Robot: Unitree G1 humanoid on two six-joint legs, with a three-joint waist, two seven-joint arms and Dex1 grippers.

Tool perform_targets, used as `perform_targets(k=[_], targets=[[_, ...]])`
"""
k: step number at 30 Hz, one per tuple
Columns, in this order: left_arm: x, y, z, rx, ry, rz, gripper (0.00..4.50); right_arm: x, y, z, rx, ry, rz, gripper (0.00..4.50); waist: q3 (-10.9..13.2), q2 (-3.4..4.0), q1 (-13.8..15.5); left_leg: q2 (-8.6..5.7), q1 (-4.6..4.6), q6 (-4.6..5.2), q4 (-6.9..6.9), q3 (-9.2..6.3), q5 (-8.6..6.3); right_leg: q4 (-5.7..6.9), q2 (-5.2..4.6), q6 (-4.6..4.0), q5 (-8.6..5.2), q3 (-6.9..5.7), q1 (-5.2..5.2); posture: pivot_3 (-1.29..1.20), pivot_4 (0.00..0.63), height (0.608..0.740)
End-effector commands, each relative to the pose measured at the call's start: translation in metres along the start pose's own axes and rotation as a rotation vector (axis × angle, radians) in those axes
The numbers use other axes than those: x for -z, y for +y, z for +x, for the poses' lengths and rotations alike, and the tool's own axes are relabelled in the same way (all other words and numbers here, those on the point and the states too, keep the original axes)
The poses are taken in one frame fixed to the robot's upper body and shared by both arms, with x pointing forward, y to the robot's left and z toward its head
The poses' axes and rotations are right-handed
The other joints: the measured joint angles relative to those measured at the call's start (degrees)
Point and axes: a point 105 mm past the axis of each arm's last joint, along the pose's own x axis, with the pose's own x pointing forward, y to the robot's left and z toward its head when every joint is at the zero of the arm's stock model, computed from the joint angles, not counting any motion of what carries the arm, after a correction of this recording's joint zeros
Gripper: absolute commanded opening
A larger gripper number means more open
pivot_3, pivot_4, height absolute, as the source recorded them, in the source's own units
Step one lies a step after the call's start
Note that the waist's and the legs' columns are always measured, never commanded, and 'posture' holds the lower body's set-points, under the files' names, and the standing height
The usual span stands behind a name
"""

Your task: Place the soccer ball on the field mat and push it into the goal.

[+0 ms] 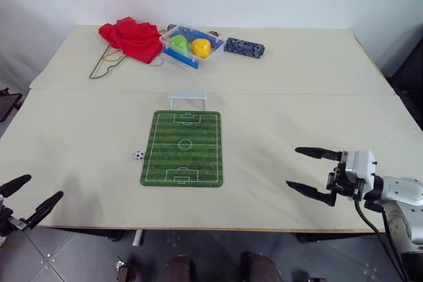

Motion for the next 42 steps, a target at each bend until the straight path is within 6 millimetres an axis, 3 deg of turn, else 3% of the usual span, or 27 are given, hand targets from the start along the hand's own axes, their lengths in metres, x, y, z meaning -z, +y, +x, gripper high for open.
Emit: perform_targets(k=[1,4,7,11,14,20,26,31,42], targets=[[-0.004,0.001,0.001,0.002,0.01,0.052,4.48,-0.009,0.002,-0.004,-0.012,-0.023,-0.022,4.5,0.0,0.0,-0.06,0.01,0.01,0.0,0.0,0.02,0.0,0.0,0.01,-0.01,0.0,0.02,0.0,0.0,0.15,0.74],[-0.008,0.0,0.005,0.006,-0.029,-0.006,4.48,-0.016,0.008,0.005,-0.019,-0.08,0.03,4.5,0.0,0.0,-0.02,0.02,0.01,-0.02,0.0,0.06,-0.01,0.0,0.02,-0.01,0.01,0.06,-0.04,0.0,0.15,0.74],[-0.013,-0.007,0.009,0.087,-0.078,-0.082,4.48,-0.039,0.013,0.022,-0.012,-0.213,0.063,4.5,0.0,0.0,0.0,0.1,0.02,-0.05,0.02,0.05,-0.02,0.05,0.09,-0.05,0.01,0.07,-0.06,0.0,0.15,0.74],[-0.007,-0.001,0.016,0.068,-0.09,-0.114,4.48,-0.067,0.022,0.038,-0.044,-0.367,0.038,4.5,0.0,0.01,0.02,0.1,0.01,-0.06,0.04,0.07,-0.03,0.08,0.1,-0.06,0.01,0.11,-0.1,0.0,0.15,0.74],[-0.006,-0.007,0.026,0.108,-0.105,-0.105,4.48,-0.076,0.023,0.045,-0.044,-0.418,0.004,4.5,-0.02,-0.02,0.0,0.08,0.01,-0.06,0.05,0.08,-0.03,0.08,0.1,-0.06,0.01,0.12,-0.11,0.0,0.15,0.74],[-0.039,-0.033,0.059,0.273,-0.213,-0.082,4.48,-0.07,0.022,0.049,-0.05,-0.393,-0.018,4.5,-0.04,-0.06,0.35,0.06,-0.02,-0.06,0.11,0.07,-0.04,0.12,0.09,-0.07,0.02,0.12,-0.12,0.0,0.15,0.74],[-0.068,-0.056,0.104,0.373,-0.301,-0.171,4.48,-0.061,0.017,0.05,-0.022,-0.368,-0.015,4.5,-0.04,-0.06,0.07,0.06,-0.01,-0.06,0.19,0.09,-0.03,0.19,0.1,-0.07,0.02,0.14,-0.12,0.0,0.15,0.74],[-0.067,-0.075,0.132,0.45,-0.278,-0.171,4.48,-0.061,0.016,0.052,-0.016,-0.376,-0.02,4.5,-0.05,-0.07,-0.29,0.05,0.0,-0.06,0.24,0.13,-0.03,0.22,0.11,-0.07,0.02,0.18,-0.14,0.0,0.15,0.74],[-0.063,-0.078,0.153,0.519,-0.225,-0.133,4.48,-0.047,0.031,0.05,-0.039,-0.37,-0.025,4.5,-0.05,-0.08,0.13,0.05,-0.06,-0.04,0.42,0.16,-0.04,0.26,0.14,-0.07,0.02,0.19,-0.14,0.0,0.15,0.74]])
